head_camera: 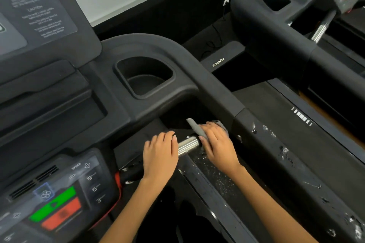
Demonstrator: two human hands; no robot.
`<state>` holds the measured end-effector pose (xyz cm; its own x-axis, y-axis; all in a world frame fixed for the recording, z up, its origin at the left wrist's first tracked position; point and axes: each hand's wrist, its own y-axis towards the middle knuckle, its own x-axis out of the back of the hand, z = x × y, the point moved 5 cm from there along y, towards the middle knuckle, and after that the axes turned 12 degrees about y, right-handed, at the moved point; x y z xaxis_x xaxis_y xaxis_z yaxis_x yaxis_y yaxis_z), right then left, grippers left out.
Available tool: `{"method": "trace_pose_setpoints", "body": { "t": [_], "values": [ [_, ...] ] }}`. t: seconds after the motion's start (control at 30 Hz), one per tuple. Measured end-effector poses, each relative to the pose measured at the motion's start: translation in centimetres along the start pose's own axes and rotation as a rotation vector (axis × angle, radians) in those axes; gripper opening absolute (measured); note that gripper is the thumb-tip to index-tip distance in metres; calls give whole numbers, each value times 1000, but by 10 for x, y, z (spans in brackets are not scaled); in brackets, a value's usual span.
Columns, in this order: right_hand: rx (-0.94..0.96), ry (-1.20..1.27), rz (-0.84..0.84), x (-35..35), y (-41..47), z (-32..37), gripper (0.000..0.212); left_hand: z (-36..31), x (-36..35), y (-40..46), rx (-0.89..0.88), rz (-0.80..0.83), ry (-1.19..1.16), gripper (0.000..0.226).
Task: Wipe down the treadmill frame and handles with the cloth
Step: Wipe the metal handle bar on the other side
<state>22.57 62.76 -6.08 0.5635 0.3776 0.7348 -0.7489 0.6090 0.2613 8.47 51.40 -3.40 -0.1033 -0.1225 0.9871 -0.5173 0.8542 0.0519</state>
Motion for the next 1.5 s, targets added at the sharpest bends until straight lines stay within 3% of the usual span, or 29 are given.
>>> {"method": "trace_pose_setpoints", "body": {
  "t": [0.17,0.5,0.77,1.0,1.1,1.2,1.27,1.4,1.5],
  "values": [
    [-24,66,-103,-9,1,-1,29,5,-6,-15,31,-61,202,50],
    [-158,67,-319,-19,13,7,30,0,-7,-16,27,-154,298,47],
    [-198,-22,-269,-26,27,15,47,-1,-9,-16,35,-186,322,46],
    [-235,-184,-95,-37,35,29,56,-4,-8,-16,27,-227,330,44],
    [-145,-156,-67,-49,31,49,53,-2,-9,-15,-2,-226,340,41],
    [40,61,-112,-50,14,64,44,-4,-9,-17,-73,-240,370,41],
    [159,142,-51,-45,4,60,36,-4,-8,-17,-92,-247,381,39],
    [363,90,118,-37,-4,36,35,0,-10,-18,-71,-237,372,34],
    [424,9,132,-33,-10,10,43,-2,-9,-18,-81,-238,366,31]
  ]
}}
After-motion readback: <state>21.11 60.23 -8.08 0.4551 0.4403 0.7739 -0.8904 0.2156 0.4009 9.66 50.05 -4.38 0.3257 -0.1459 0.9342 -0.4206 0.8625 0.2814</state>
